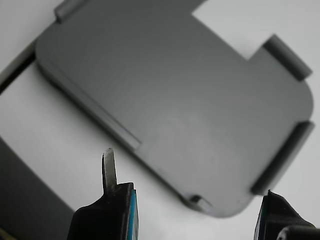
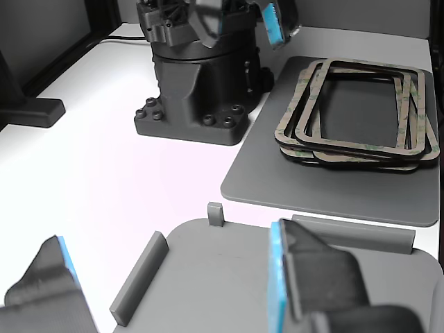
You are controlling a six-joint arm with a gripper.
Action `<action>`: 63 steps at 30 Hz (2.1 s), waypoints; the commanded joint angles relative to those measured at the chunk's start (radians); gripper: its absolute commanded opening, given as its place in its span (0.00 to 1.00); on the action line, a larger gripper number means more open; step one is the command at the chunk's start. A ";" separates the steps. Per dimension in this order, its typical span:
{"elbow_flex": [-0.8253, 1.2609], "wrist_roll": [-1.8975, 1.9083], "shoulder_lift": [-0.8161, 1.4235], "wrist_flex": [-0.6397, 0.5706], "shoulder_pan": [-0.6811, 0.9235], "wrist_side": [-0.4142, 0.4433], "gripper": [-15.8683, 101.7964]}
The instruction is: Move top rectangular frame to the holder.
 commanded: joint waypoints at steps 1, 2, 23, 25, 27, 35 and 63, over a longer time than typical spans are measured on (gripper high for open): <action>-0.130 -0.018 -0.129 0.115 0.092 0.002 0.98; -0.150 -0.034 -0.167 0.132 0.114 -0.005 0.98; -0.316 -0.250 -0.551 0.224 0.411 -0.095 0.98; -0.288 -0.255 -0.560 0.195 0.413 -0.089 0.97; -0.250 -0.264 -0.563 0.153 0.413 -0.086 0.93; -0.166 -0.245 -0.584 0.064 0.411 -0.104 0.80; -0.121 -0.175 -0.612 0.014 0.419 -0.103 0.56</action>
